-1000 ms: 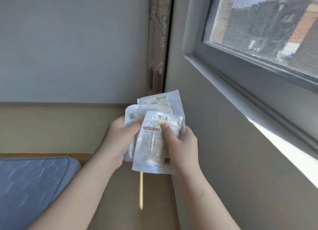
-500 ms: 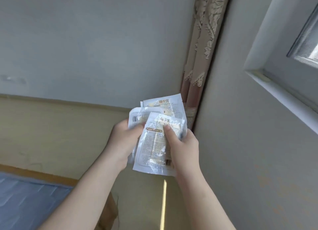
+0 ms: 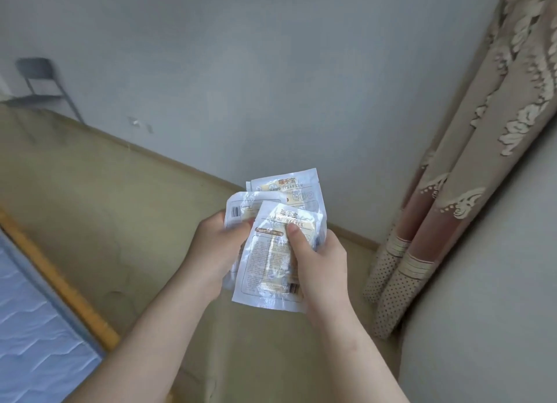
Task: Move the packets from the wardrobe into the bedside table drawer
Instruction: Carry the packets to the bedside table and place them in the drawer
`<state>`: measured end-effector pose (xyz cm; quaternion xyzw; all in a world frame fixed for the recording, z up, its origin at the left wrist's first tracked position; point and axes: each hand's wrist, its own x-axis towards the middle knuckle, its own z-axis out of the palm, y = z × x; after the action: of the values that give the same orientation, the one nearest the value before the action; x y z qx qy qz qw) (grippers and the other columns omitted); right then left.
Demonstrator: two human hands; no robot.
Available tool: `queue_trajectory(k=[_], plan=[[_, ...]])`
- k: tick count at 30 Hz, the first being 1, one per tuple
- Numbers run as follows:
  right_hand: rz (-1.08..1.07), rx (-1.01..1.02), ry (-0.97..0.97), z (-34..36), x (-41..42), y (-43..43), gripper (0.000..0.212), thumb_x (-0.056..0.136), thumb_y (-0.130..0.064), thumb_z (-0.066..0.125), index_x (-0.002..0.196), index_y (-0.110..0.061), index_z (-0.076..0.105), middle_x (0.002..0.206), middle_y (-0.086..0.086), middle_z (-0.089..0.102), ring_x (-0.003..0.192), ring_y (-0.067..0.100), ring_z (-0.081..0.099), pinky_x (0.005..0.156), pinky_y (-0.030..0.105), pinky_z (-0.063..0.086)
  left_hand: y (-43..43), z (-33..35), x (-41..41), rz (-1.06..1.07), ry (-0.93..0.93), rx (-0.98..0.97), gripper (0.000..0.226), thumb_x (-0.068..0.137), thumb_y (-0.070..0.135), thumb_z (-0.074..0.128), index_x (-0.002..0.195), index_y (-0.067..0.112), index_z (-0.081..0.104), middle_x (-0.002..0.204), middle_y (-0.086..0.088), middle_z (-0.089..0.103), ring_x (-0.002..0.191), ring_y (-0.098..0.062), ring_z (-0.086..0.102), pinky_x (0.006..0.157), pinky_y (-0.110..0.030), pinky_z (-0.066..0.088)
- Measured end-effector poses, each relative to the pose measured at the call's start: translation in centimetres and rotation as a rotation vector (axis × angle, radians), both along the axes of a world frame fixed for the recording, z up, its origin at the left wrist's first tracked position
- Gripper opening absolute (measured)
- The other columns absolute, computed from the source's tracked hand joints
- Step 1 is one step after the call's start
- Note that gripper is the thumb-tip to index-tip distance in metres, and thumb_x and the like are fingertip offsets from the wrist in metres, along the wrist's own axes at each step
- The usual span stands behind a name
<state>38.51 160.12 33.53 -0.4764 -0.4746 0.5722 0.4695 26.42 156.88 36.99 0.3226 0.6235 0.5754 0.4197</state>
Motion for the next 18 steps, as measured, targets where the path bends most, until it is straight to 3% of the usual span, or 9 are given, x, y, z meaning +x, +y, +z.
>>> queue_trajectory(k=[4, 9, 13, 18], plan=[[0.039, -0.024, 0.005, -0.5, -2.4, 5.7, 0.012, 0.086, -0.031, 0.066, 0.088, -0.020, 0.061, 0.084, -0.002, 0.071, 0.074, 0.015, 0.070, 0.058, 0.027, 0.056, 5.2, -0.7, -2.2, 0.063, -0.043, -0.017, 0.008, 0.085, 0.009, 0.064, 0.078, 0.012, 0.067, 0.063, 0.000, 0.067, 0.052, -0.014, 0.062, 0.047, -0.021, 0.050], [0.122, -0.009, -0.005, -0.7, -8.5, 13.2, 0.012, 0.086, -0.029, 0.067, 0.087, -0.018, 0.063, 0.080, 0.002, 0.072, 0.068, 0.017, 0.070, 0.052, 0.027, 0.054, 11.6, -1.3, -7.7, 0.134, -0.083, 0.044, 0.006, 0.084, 0.002, 0.062, 0.082, 0.006, 0.066, 0.060, -0.001, 0.066, 0.048, -0.012, 0.062, 0.042, -0.018, 0.047], [0.223, 0.040, -0.037, 0.1, -15.9, 19.8, 0.010, 0.087, -0.027, 0.066, 0.077, -0.025, 0.062, 0.067, -0.007, 0.070, 0.061, 0.012, 0.068, 0.051, 0.026, 0.053, 17.3, -1.8, -15.1, 0.242, -0.020, 0.046, 0.007, 0.083, 0.009, 0.064, 0.088, 0.004, 0.068, 0.072, -0.006, 0.067, 0.060, -0.018, 0.062, 0.053, -0.023, 0.050], [0.350, 0.045, -0.029, 0.9, -25.4, 26.1, 0.009, 0.086, -0.030, 0.067, 0.079, -0.026, 0.062, 0.069, -0.006, 0.068, 0.066, 0.018, 0.067, 0.058, 0.034, 0.053, 22.1, -0.8, -23.6, 0.402, 0.042, 0.033, 0.012, 0.083, 0.012, 0.063, 0.071, 0.015, 0.064, 0.057, 0.005, 0.064, 0.049, -0.010, 0.058, 0.043, -0.016, 0.044]])
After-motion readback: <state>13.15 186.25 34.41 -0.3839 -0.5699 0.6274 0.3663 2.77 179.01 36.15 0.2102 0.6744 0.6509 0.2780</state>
